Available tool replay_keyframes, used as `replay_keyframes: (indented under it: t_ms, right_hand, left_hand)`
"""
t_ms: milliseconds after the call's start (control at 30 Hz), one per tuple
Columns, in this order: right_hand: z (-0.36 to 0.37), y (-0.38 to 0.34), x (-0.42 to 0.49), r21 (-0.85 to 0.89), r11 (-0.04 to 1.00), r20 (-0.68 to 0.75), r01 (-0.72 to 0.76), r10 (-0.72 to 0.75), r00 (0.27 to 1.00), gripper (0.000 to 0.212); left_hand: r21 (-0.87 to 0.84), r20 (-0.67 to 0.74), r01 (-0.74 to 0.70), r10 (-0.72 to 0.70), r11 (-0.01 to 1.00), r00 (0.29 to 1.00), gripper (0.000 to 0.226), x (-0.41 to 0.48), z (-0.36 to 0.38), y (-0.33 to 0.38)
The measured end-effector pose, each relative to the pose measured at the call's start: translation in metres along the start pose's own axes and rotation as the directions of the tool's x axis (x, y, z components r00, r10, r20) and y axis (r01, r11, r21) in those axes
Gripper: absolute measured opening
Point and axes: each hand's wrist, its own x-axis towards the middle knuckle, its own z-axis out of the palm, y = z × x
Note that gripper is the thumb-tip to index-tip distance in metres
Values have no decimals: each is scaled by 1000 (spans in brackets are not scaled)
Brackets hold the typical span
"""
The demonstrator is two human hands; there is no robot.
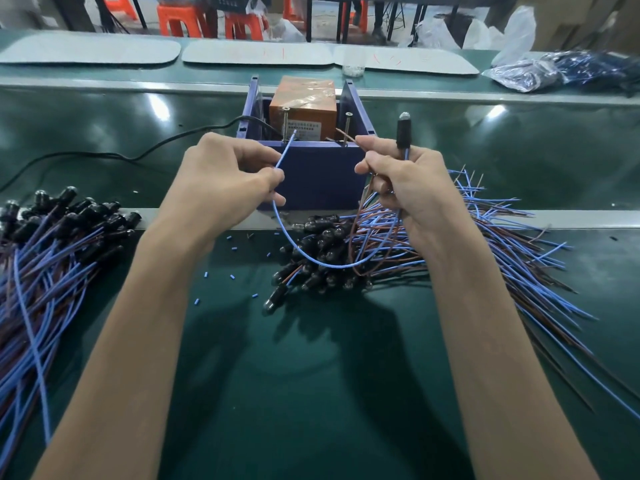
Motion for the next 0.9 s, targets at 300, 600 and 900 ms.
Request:
replay_keyframes:
  t_ms: [300,600,900]
  right_hand:
    - [-3,1,4,29,1000,-86,-4,6,996,22]
    - [-5,-1,3,64,998,-132,-8,16,991,24]
    - [-7,-3,1,59,998,-151,1,8,989,25]
  left_hand:
    - [-14,-61,19,-19,1000,998,17,3,0,-1]
    - [-25,-91,38,-40,999,995,14,8,-7,-7]
    - [-16,-121,20,-22,1000,992,20,9,-14,-9]
